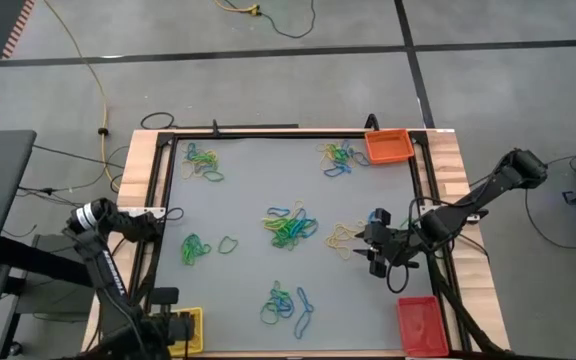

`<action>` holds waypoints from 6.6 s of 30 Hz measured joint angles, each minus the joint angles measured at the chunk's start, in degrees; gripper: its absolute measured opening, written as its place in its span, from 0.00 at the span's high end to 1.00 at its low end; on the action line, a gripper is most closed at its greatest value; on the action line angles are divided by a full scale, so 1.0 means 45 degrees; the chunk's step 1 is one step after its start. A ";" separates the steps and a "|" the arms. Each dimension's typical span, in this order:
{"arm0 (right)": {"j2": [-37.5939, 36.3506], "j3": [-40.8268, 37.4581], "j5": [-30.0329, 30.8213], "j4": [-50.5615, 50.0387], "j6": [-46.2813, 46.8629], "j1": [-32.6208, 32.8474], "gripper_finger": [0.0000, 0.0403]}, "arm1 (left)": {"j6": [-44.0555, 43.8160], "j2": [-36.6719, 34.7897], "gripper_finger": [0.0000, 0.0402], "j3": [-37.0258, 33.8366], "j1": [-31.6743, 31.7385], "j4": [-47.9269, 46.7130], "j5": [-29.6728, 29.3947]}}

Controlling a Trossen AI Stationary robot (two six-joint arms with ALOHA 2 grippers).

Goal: Sort rubber bands into baskets
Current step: Put the yellow rubber band into the yellow bin

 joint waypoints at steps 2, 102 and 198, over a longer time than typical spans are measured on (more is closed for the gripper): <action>0.0000 0.0000 0.0000 -0.0001 0.0000 0.0000 0.45 | -0.0010 0.0000 1.00 -0.0358 0.0092 0.0241 0.0254; 0.0000 0.0005 -0.0005 -0.0001 0.0010 0.0000 0.44 | 1.4227 -0.0231 0.57 0.3286 1.7887 0.2695 -0.5885; 0.0000 0.0005 -0.0005 0.0004 0.0010 -0.0004 0.44 | 1.1079 -0.6973 1.00 -0.1510 1.9150 0.0916 -0.5615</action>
